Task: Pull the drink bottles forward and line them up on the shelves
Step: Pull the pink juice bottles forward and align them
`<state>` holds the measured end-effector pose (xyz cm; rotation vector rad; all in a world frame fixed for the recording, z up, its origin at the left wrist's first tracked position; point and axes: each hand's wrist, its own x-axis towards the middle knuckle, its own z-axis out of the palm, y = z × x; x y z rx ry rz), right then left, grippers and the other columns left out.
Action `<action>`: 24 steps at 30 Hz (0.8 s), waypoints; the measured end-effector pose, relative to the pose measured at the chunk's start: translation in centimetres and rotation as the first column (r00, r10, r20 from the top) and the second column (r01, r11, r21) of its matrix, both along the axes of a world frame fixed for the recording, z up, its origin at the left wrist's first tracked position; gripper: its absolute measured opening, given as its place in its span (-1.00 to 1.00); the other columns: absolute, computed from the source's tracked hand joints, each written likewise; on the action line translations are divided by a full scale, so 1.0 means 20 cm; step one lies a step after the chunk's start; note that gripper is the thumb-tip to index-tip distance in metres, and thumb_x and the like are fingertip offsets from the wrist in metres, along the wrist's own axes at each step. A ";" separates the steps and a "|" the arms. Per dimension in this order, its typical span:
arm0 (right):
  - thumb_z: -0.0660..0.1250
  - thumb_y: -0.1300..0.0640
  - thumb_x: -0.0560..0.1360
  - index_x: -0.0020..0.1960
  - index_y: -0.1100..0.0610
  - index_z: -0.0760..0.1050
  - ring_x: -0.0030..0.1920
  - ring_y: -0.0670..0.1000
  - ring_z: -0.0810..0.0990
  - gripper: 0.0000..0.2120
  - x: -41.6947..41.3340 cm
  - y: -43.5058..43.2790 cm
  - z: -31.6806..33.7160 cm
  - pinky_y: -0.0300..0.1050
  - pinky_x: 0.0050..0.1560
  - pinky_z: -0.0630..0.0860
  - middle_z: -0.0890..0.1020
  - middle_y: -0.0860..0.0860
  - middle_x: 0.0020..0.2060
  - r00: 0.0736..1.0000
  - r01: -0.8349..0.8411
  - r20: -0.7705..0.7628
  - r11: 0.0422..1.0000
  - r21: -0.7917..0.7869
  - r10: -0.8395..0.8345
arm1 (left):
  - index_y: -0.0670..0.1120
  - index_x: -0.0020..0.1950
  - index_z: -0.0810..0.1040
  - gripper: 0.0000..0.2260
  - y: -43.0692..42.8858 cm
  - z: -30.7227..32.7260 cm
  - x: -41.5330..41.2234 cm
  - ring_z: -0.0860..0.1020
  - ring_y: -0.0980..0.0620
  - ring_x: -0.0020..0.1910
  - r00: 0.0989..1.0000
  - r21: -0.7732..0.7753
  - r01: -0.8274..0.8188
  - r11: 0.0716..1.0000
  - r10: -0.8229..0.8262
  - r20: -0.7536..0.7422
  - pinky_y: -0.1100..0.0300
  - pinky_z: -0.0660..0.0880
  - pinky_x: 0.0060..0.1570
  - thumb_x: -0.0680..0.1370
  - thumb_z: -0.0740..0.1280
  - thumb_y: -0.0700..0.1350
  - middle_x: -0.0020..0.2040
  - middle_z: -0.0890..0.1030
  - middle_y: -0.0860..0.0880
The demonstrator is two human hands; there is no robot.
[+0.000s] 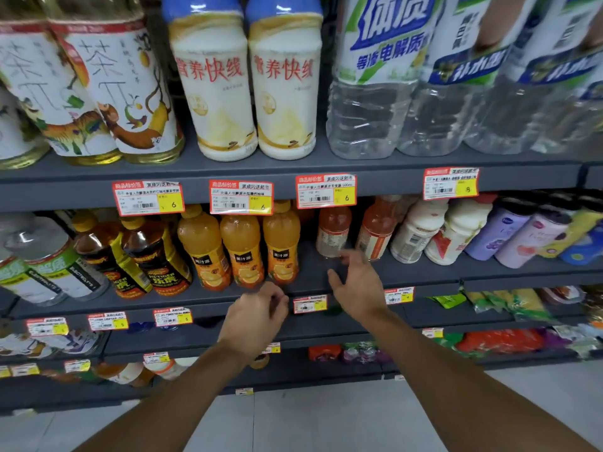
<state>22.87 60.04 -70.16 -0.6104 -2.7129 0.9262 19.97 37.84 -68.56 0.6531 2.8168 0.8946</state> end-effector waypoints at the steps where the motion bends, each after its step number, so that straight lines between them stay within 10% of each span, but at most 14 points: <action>1: 0.38 -0.03 0.57 0.37 0.06 0.38 0.14 0.09 0.59 -0.57 0.01 0.03 0.00 -0.04 0.07 0.49 0.52 0.02 0.25 0.998 0.053 -0.013 0.999 -0.011 -0.053 | 0.08 0.04 0.53 -0.94 0.04 0.00 0.01 0.58 0.12 -0.23 1.000 0.043 0.020 0.999 -0.020 0.012 0.02 0.57 -0.19 0.63 0.29 0.03 -0.20 0.61 0.13; 9: 0.53 -0.06 0.46 0.24 0.14 0.35 0.07 0.18 0.60 -0.47 0.01 0.17 -0.07 -0.12 -0.10 0.38 0.48 0.07 0.13 0.889 0.408 -0.160 0.900 -0.152 -0.430 | -0.05 0.39 0.47 -0.65 0.42 -0.07 -0.02 0.57 0.05 0.15 0.999 0.250 -0.004 0.968 -0.010 0.053 0.11 0.54 0.16 0.62 0.34 -0.03 0.23 0.58 0.00; 24: 0.50 -0.10 0.46 0.40 0.13 0.37 0.22 0.15 0.58 -0.37 -0.05 0.35 -0.07 0.17 0.14 0.56 0.59 0.10 0.22 0.966 0.206 -0.141 0.974 -0.098 -0.219 | -0.21 0.62 0.04 -0.21 0.79 -0.08 -0.06 0.43 -0.20 0.38 0.942 0.245 -0.333 0.910 0.313 0.118 0.04 0.46 0.23 0.57 0.41 0.01 0.52 0.26 -0.19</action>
